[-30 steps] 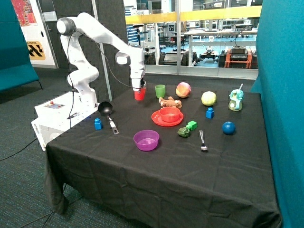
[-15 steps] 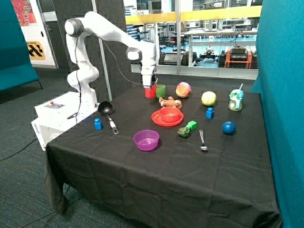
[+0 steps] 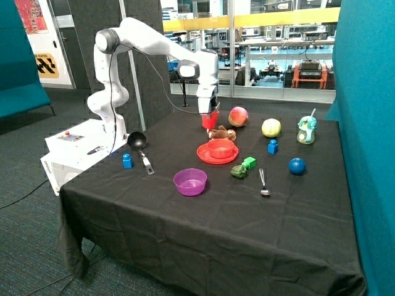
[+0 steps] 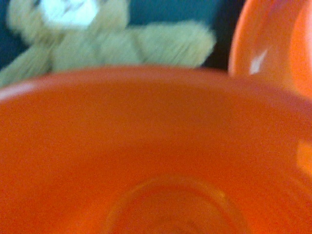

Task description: Place the bowl on the plate and the cup in the bowl matching the color

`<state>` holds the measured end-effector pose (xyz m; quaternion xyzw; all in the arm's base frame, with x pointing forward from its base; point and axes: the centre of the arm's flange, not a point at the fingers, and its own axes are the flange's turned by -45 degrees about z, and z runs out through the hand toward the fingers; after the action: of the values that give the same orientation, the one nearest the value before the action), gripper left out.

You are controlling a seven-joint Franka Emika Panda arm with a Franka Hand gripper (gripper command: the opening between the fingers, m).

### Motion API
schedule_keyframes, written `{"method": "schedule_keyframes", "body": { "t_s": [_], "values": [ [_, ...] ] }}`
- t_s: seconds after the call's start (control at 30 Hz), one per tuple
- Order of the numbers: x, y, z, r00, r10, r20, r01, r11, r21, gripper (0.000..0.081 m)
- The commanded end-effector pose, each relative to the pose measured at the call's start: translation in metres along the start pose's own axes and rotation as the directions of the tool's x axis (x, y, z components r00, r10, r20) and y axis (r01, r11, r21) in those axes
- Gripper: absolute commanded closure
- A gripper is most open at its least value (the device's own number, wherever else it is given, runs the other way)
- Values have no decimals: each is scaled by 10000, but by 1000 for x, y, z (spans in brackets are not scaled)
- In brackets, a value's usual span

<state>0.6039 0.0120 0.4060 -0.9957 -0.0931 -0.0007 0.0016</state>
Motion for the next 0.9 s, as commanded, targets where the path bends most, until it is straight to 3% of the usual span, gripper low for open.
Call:
{"method": "schedule_keyframes", "body": {
  "t_s": [0.0, 0.33, 0.6, 0.87],
  "values": [
    [40, 33, 3, 9968, 804, 15, -804, 9968, -33, 808],
    [59, 71, 3, 9922, 1248, 13, -1248, 9922, -33, 808],
    [72, 83, -2, 9914, 1306, 13, -1306, 9914, -33, 808],
    [72, 104, 10, 9853, 1708, 12, -1708, 9853, -34, 808]
  ]
}}
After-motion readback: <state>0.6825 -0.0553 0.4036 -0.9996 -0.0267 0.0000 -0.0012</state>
